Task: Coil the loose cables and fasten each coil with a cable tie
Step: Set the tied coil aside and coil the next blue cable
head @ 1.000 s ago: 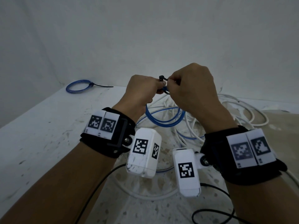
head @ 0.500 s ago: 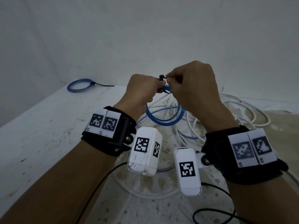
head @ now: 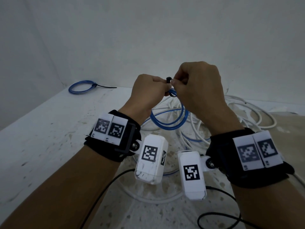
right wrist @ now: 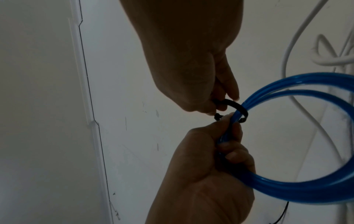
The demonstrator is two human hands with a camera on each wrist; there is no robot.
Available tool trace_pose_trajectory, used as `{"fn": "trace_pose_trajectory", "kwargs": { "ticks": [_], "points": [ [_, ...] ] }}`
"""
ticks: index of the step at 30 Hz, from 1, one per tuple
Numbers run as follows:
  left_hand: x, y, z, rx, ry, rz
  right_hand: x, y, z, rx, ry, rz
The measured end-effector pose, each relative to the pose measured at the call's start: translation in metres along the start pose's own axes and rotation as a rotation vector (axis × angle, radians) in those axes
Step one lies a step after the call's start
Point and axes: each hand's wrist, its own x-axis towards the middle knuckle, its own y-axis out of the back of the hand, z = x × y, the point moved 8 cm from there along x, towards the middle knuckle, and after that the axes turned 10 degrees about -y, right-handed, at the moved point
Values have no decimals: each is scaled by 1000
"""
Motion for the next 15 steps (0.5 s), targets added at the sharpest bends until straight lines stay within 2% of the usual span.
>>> {"fn": "trace_pose_trajectory", "kwargs": {
  "ticks": [9,12,15],
  "points": [
    [-3,-10,10,31,-62,-105,2,2,6,43,-53,29],
    [-1,-9,9,-12,-24,-134,5,3,20,108,-189,-8],
    [-1,-12,8,-34,-4,-190,5,1,36,336,-373,-199]
  ]
}}
